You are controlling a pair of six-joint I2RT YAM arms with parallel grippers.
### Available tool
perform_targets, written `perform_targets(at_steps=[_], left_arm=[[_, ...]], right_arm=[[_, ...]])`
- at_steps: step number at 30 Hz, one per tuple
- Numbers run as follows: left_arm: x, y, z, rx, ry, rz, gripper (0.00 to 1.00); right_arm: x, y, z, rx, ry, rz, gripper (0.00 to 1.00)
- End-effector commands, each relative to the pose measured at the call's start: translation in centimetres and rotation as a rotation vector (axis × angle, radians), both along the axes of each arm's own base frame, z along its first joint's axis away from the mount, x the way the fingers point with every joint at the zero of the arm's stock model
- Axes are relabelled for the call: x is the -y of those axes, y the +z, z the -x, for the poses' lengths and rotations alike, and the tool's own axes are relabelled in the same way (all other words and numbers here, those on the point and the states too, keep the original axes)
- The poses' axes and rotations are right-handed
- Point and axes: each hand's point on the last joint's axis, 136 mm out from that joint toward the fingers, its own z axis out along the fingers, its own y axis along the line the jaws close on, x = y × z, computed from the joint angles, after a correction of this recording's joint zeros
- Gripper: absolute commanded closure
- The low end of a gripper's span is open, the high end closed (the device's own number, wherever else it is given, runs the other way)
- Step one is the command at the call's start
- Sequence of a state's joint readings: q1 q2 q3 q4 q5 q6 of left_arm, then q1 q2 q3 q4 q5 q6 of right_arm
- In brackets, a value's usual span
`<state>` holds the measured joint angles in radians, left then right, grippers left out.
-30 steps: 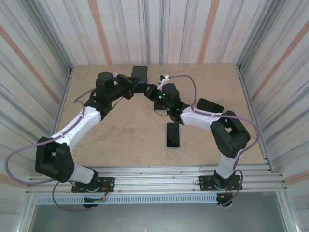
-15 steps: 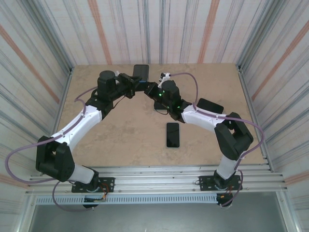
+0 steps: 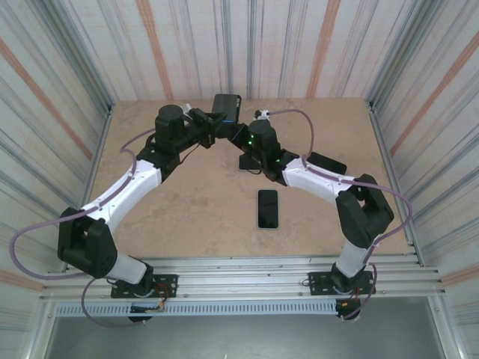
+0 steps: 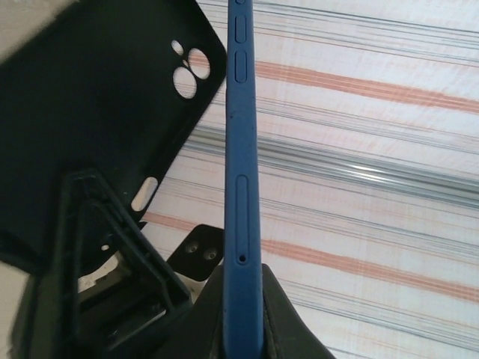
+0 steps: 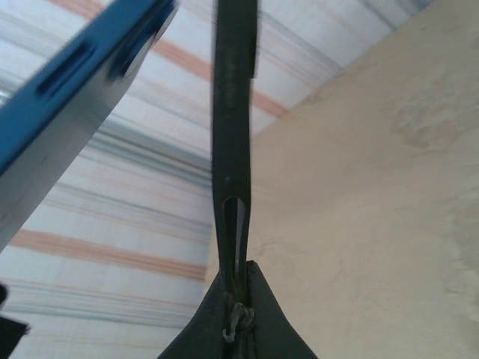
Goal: Take the phone out of the phone case
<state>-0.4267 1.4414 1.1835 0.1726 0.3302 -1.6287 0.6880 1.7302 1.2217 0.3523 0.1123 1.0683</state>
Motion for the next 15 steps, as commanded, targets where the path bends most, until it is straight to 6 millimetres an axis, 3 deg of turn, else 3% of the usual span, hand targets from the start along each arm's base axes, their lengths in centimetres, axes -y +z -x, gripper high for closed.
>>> perform_targets(at_steps=[1, 5, 10, 15], left_arm=[[-2.2, 4.5, 0.7, 0.141, 0.023, -0.012, 1.0], [-3.7, 3.2, 0.2, 0.149, 0.007, -0.056, 1.0], [-7.2, -1.4, 0.3, 0.15, -0.032, -0.212, 1.0], [-10.8, -6.0, -0.9, 0.182, -0.03, -0.256, 1.0]], right_arm=[[2.1, 2.0, -0.4, 0.058, -0.033, 0.006, 1.0], [0.7, 0.3, -0.5, 0.008, 0.058, -0.057, 0.99], [-1.0, -2.6, -0.1, -0.071, 0.122, -0.05, 0.98], [-3.3, -5.5, 0.6, -0.155, 0.182, -0.052, 0.96]])
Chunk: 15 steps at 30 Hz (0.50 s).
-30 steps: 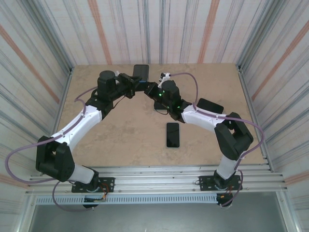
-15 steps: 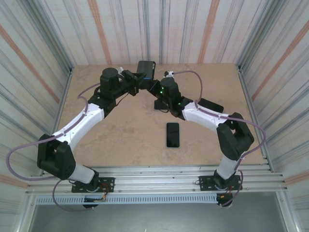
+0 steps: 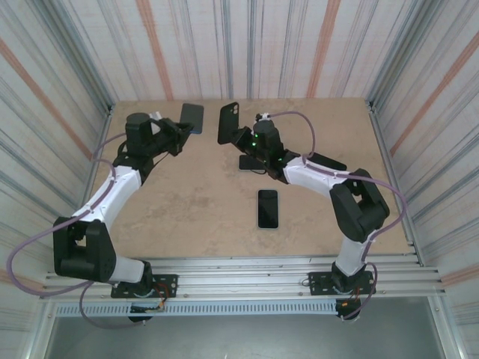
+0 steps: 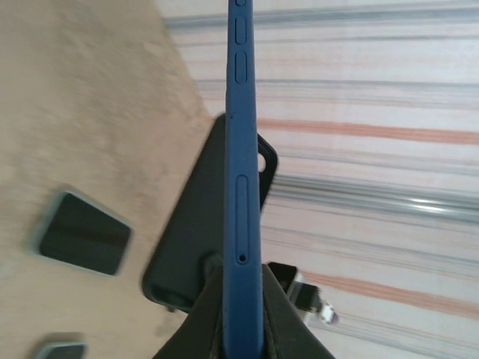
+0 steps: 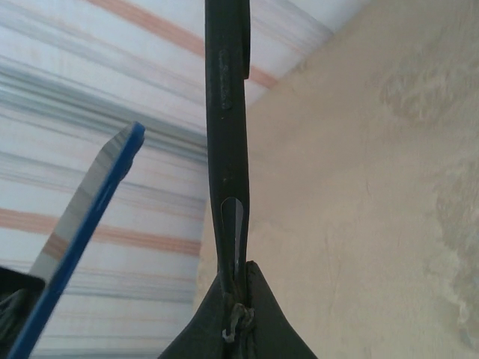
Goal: Take the phone out of the phone case
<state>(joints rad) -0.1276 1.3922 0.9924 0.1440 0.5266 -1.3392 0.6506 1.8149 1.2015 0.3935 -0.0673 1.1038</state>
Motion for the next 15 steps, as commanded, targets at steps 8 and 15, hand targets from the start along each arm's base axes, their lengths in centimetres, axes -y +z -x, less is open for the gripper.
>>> perform_targets(at_steps=[8, 15], left_arm=[[-3.2, -5.0, -1.8, 0.193, -0.15, -0.131, 1.0], [-5.8, -10.2, -3.0, 0.134, -0.112, -0.155, 1.0]], right_arm=[[-5.8, -5.0, 1.5, -0.152, 0.116, -0.04, 0.96], [-7.7, -7.7, 1.3, -0.207, 0.124, -0.045, 0.96]])
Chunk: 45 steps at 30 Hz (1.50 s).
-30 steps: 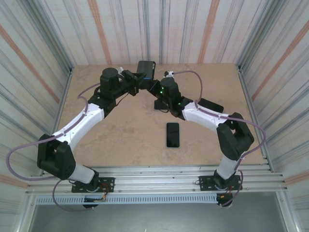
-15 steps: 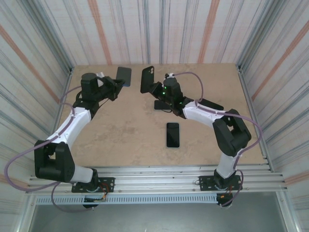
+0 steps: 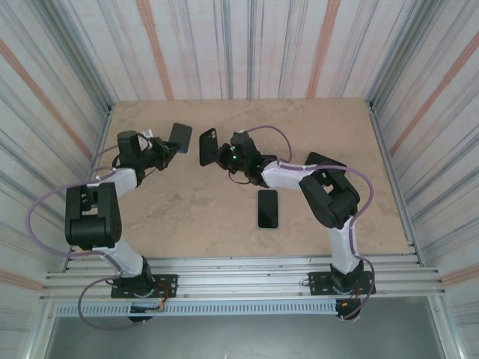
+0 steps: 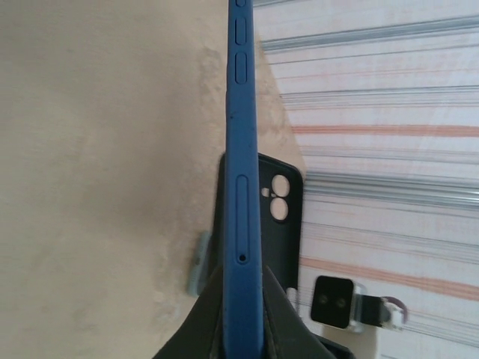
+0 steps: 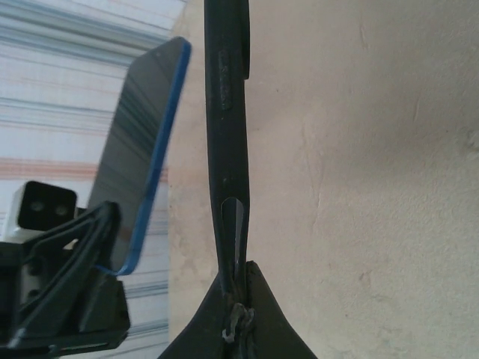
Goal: Take the phone out of the phone case
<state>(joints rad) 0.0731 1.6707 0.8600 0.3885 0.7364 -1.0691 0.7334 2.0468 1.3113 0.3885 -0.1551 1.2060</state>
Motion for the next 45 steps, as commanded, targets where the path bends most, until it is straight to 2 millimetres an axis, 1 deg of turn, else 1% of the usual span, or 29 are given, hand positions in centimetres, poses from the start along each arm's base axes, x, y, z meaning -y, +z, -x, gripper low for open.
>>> perform_targets(at_steps=[1, 3, 5, 10, 12, 21, 24, 26, 28, 30, 32, 34, 36, 37, 42, 45], left_arm=[[-0.5, 0.9, -0.6, 0.128, -0.026, -0.039, 1.0], [-1.0, -0.2, -0.8, 0.114, -0.004, -0.035, 1.0], [-1.1, -1.2, -0.7, 0.098, -0.006, -0.04, 1.0], [-1.6, -3.8, 0.0, 0.06, 0.012, -0.04, 1.0], [-1.8, -4.4, 0.3, 0.057, 0.019, -0.032, 1.0], [-4.3, -7.7, 2.3, -0.011, 0.083, -0.04, 0.99], [-4.7, -8.5, 2.6, -0.03, 0.085, -0.031, 0.93], [-4.7, -9.0, 2.8, -0.043, 0.083, -0.023, 0.92], [-4.8, -9.4, 3.0, -0.057, 0.085, -0.021, 0.89], [-5.0, -9.9, 3.2, -0.074, 0.09, -0.022, 0.82], [-5.0, -10.3, 3.6, -0.094, 0.087, -0.025, 0.79], [-5.1, -10.7, 3.8, -0.115, 0.081, -0.034, 0.74], [-5.3, -11.1, 4.2, -0.135, 0.08, -0.046, 0.71], [-5.4, -11.2, 4.3, -0.146, 0.082, -0.055, 0.69], [-6.2, -11.7, 4.7, -0.183, 0.085, -0.09, 0.59], [-6.5, -12.1, 5.0, -0.204, 0.085, -0.093, 0.56]], right_arm=[[-1.1, -0.2, -0.6, -0.027, -0.011, -0.034, 0.96], [-1.7, -0.8, -0.7, -0.035, -0.017, -0.043, 0.96], [-2.3, -1.3, -0.8, -0.037, -0.013, -0.045, 0.96], [-3.6, -2.5, -0.9, -0.066, -0.011, -0.072, 0.95], [-4.0, -2.8, -0.8, -0.071, -0.011, -0.082, 0.95], [-5.5, -4.4, -0.4, -0.104, 0.013, -0.097, 0.94], [-6.2, -4.7, -0.1, -0.111, 0.027, -0.103, 0.94], [-6.6, -5.0, 0.1, -0.116, 0.034, -0.106, 0.94], [-6.9, -5.4, 0.3, -0.129, 0.041, -0.106, 0.94], [-7.1, -5.9, 0.5, -0.148, 0.043, -0.103, 0.93], [-7.3, -6.4, 0.6, -0.158, 0.046, -0.09, 0.92], [-7.3, -6.7, 0.7, -0.163, 0.044, -0.076, 0.91], [-7.4, -7.2, 0.8, -0.183, 0.044, -0.062, 0.91], [-7.3, -7.6, 0.9, -0.194, 0.045, -0.046, 0.9], [-7.2, -8.2, 1.2, -0.188, 0.06, 0.012, 0.87], [-7.3, -8.6, 1.4, -0.187, 0.079, 0.034, 0.84]])
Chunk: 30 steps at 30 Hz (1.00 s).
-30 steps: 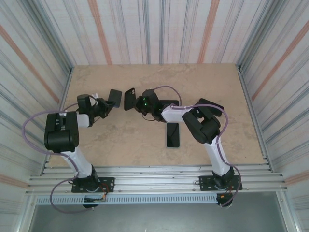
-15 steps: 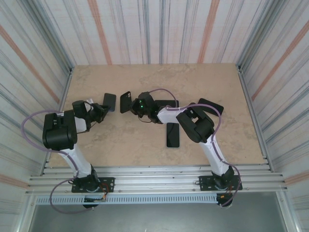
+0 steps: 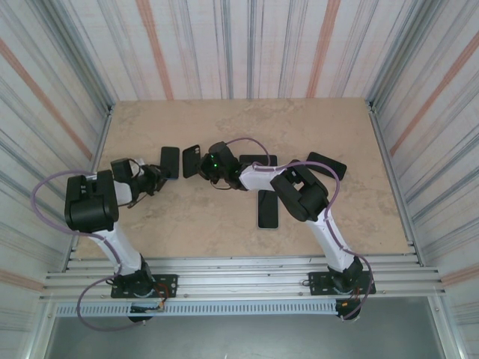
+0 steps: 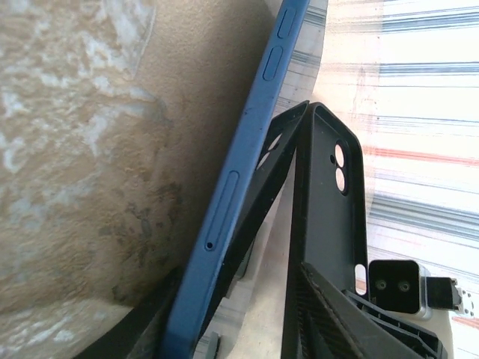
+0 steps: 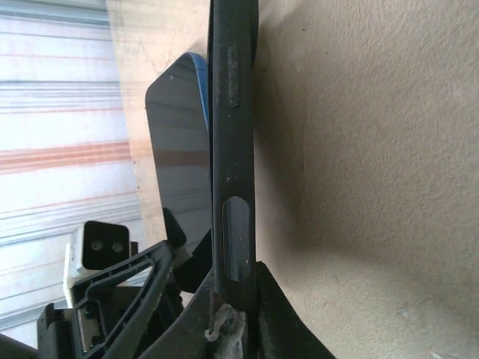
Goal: Take the phone out of the phone case
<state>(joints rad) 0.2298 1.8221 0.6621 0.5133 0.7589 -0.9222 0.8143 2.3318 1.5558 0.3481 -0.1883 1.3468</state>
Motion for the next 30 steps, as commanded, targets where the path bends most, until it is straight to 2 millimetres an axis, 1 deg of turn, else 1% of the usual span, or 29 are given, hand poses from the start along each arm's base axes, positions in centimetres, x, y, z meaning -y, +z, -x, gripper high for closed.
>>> perform_targets(at_steps=[1, 4, 7, 12, 15, 21, 25, 26, 27, 30], left_arm=[[-1.1, -1.5, 1.2, -0.073, 0.01, -0.04, 0.55], [-1.4, -1.9, 1.5, -0.093, 0.01, -0.049, 0.5], [-1.5, -2.0, 1.8, -0.118, -0.003, -0.063, 0.47], [-2.1, -2.0, 2.3, -0.142, 0.004, -0.11, 0.42], [-2.1, -2.1, 2.5, -0.158, 0.002, -0.112, 0.41], [-2.5, -2.5, 3.3, -0.199, -0.005, -0.164, 0.38], [-3.1, -2.2, 3.4, -0.218, 0.001, -0.206, 0.36], [-3.2, -2.2, 3.5, -0.225, 0.0, -0.217, 0.36], [-3.3, -2.1, 3.4, -0.227, -0.003, -0.228, 0.35], [-3.7, -1.5, 3.3, -0.225, -0.001, -0.252, 0.35]], right_arm=[[-0.3, -1.8, 0.7, -0.009, 0.043, 0.071, 0.84], [-0.2, -2.0, 0.6, 0.006, 0.057, 0.113, 0.82], [-0.2, -2.5, 0.5, 0.008, 0.067, 0.144, 0.8], [-1.0, -2.4, 0.8, 0.042, 0.124, 0.198, 0.73], [-1.1, -2.5, 0.9, 0.067, 0.159, 0.246, 0.7], [-1.4, -2.4, 0.7, 0.091, 0.206, 0.301, 0.57], [-1.1, -1.9, 0.7, 0.119, 0.23, 0.357, 0.54], [-0.9, -2.2, 0.8, 0.117, 0.237, 0.376, 0.52], [-1.2, -1.2, 0.5, 0.144, 0.245, 0.381, 0.51], [-1.3, -0.4, 0.7, 0.189, 0.289, 0.447, 0.45]])
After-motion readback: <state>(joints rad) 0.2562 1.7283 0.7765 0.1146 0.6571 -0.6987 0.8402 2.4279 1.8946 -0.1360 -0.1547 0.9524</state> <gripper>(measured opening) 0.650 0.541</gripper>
